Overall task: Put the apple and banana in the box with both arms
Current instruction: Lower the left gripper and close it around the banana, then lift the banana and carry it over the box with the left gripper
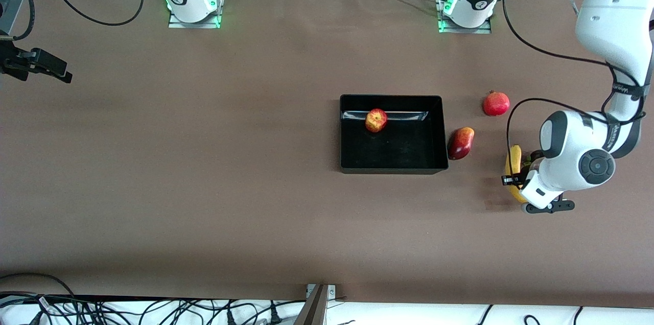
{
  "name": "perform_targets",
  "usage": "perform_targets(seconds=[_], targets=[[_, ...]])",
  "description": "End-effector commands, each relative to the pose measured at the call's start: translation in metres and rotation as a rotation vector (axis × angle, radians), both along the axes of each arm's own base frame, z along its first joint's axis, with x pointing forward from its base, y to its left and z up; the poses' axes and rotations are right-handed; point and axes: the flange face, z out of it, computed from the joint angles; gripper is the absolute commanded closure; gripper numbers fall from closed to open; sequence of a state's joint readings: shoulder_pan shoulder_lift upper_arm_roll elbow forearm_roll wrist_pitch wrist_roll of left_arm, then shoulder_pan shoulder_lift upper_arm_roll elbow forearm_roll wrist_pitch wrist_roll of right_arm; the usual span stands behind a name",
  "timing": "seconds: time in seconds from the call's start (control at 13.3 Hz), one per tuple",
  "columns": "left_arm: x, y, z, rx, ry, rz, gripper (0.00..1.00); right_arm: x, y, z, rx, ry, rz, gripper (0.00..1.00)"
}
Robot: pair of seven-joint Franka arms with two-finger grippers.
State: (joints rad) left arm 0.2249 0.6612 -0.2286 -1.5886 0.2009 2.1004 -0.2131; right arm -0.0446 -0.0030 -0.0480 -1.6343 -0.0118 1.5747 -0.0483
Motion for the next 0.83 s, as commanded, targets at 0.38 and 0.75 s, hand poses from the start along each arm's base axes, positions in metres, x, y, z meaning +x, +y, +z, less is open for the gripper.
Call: perform_targets(seconds=[0.38, 0.75], targets=[[-0.034, -0.114, 0.084, -0.065, -0.026, 0.183, 1.00, 0.002, 0.001, 0.005, 0.010, -0.001, 0.010, 0.00], [-0.070, -0.182, 0.107, -0.054, -0.069, 0.266, 1.00, 0.002, 0.001, 0.005, 0.010, -0.001, 0.010, 0.00]])
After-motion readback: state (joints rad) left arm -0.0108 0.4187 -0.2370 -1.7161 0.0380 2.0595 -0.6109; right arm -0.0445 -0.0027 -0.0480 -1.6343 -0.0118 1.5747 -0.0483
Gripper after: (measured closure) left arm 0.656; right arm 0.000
